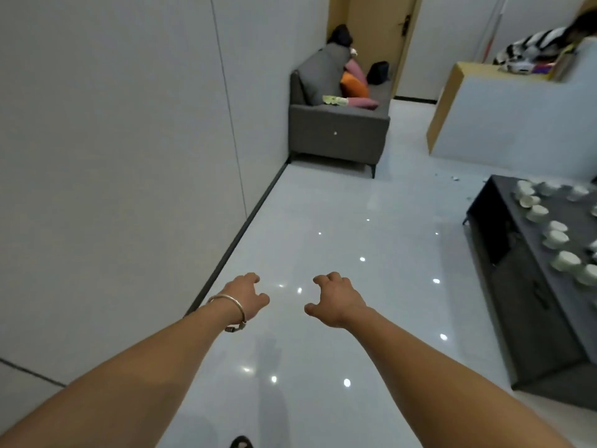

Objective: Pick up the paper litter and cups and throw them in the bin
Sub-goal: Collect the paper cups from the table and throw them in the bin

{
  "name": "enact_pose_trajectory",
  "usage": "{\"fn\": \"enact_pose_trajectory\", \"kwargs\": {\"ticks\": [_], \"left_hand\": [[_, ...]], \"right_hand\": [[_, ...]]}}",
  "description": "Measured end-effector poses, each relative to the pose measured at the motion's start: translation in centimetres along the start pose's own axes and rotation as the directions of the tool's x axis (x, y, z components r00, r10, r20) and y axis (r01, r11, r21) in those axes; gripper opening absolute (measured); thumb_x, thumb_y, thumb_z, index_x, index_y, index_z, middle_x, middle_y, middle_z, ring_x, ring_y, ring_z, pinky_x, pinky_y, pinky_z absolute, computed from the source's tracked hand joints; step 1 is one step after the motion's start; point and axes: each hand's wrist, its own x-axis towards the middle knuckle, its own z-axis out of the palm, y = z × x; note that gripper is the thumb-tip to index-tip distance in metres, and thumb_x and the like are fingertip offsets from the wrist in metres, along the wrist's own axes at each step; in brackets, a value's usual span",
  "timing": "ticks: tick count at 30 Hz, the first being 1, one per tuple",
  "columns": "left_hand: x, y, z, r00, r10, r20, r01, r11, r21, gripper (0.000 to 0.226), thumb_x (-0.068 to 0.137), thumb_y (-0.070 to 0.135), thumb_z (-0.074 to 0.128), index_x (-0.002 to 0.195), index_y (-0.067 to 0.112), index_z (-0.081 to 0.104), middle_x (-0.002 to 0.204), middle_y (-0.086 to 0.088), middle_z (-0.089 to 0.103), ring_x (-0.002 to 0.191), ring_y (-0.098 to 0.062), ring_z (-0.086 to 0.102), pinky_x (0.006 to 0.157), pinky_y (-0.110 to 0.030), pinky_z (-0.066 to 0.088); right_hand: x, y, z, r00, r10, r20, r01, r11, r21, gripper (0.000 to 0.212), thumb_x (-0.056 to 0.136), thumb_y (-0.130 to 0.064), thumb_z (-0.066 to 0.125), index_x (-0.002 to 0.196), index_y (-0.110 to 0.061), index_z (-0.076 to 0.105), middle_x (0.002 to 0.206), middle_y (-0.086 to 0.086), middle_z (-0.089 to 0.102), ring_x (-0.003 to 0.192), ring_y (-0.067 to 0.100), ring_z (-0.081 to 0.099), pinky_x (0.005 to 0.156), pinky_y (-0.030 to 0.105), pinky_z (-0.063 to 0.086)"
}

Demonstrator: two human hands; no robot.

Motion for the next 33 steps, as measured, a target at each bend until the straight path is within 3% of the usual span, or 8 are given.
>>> {"fn": "enact_pose_trajectory", "kwargs": {"ticks": [9,16,23,33], "left_hand": [[12.7,12.2,2.0,0.970,0.178,0.166,-0.190,0.980,0.055,0.061,0.088,0.037,0.053,0.142,0.018,0.035,0.140,-0.006,0.045,0.119,-0.024,0.050,0.097,-0.034,0.043],[23.1,21.2,1.2,0.927,0.306,0.217,-0.326,0.944,0.061,0.061,0.087,0.036,0.053,0.143,0.018,0.034,0.137,-0.005,0.048,0.117,-0.023,0.052,0.092,-0.033,0.045],[31.7,30.2,3.4,0.892,0.326,0.314,-0.382,0.914,0.137,0.062,0.087,0.039,0.053,0.143,0.019,0.033,0.141,-0.004,0.045,0.122,-0.024,0.049,0.097,-0.037,0.042],[43.8,47.9,7.0,0.891,0.331,0.310,-0.384,0.914,0.130,0.060,0.089,0.036,0.053,0.143,0.018,0.034,0.140,-0.005,0.045,0.120,-0.023,0.050,0.095,-0.033,0.043]], "right_hand": [[4.8,11.3,-4.9,0.963,0.269,-0.005,-0.268,0.961,0.075,0.073,0.087,-0.045,0.059,0.149,-0.021,0.029,0.149,0.004,0.030,0.135,0.026,0.030,0.104,0.039,0.040],[11.2,18.2,-9.9,0.902,0.428,-0.051,-0.417,0.897,0.146,0.071,0.088,-0.045,0.058,0.149,-0.021,0.030,0.148,0.002,0.031,0.134,0.024,0.032,0.102,0.038,0.042],[17.3,25.9,-13.0,0.874,0.486,-0.025,-0.469,0.855,0.223,0.073,0.088,-0.045,0.059,0.149,-0.021,0.029,0.149,0.001,0.029,0.135,0.023,0.032,0.102,0.037,0.042],[28.0,42.5,-23.5,0.873,0.487,-0.035,-0.466,0.852,0.238,0.073,0.089,-0.044,0.059,0.150,-0.020,0.027,0.149,0.003,0.029,0.133,0.024,0.033,0.101,0.036,0.042]]}}
